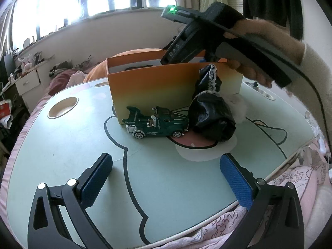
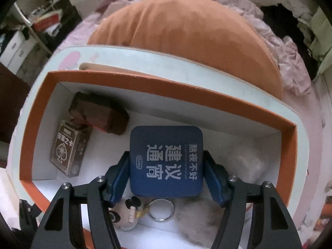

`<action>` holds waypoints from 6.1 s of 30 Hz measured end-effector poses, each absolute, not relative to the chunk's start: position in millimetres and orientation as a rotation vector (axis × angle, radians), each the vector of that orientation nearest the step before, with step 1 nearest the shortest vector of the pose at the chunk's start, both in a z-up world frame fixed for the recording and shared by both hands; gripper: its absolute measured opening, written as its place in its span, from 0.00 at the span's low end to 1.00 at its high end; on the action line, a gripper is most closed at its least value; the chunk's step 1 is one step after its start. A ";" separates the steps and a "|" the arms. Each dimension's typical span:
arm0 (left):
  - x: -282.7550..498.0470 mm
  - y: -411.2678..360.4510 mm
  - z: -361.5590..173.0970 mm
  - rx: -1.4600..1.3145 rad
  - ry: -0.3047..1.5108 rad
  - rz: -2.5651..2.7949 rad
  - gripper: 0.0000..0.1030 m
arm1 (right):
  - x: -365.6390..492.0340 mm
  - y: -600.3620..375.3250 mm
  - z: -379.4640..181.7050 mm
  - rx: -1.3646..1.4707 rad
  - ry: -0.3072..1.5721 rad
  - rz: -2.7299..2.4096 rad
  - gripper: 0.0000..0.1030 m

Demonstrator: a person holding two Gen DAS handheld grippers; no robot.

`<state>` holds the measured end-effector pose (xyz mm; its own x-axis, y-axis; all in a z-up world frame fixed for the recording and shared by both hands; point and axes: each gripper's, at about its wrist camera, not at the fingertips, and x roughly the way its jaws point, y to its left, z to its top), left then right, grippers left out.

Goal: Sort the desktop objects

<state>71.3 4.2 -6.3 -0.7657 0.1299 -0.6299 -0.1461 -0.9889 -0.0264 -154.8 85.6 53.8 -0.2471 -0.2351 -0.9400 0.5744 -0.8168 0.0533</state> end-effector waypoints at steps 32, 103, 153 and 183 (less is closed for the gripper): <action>70.3 6.0 -5.7 -1.003 0.038 2.822 1.00 | -10.6 243.2 75.3 1.015 -0.232 -2.275 0.85; 66.6 9.5 -7.8 -1.000 0.049 2.818 1.00 | 51.7 238.9 30.9 0.900 0.214 -2.477 1.00; 66.4 7.7 -9.0 -0.998 0.048 2.819 1.00 | 55.7 242.5 29.1 0.897 0.214 -2.480 1.00; 65.2 6.7 -9.4 -0.999 0.042 2.815 0.99 | 58.3 245.4 28.1 0.895 0.214 -2.481 1.00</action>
<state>65.2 6.7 -9.4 -0.7656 0.1357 -0.6288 -0.1545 -0.9877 -0.0250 58.3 245.4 28.1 -0.6647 -0.3945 -0.6344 0.4973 -0.8674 0.0183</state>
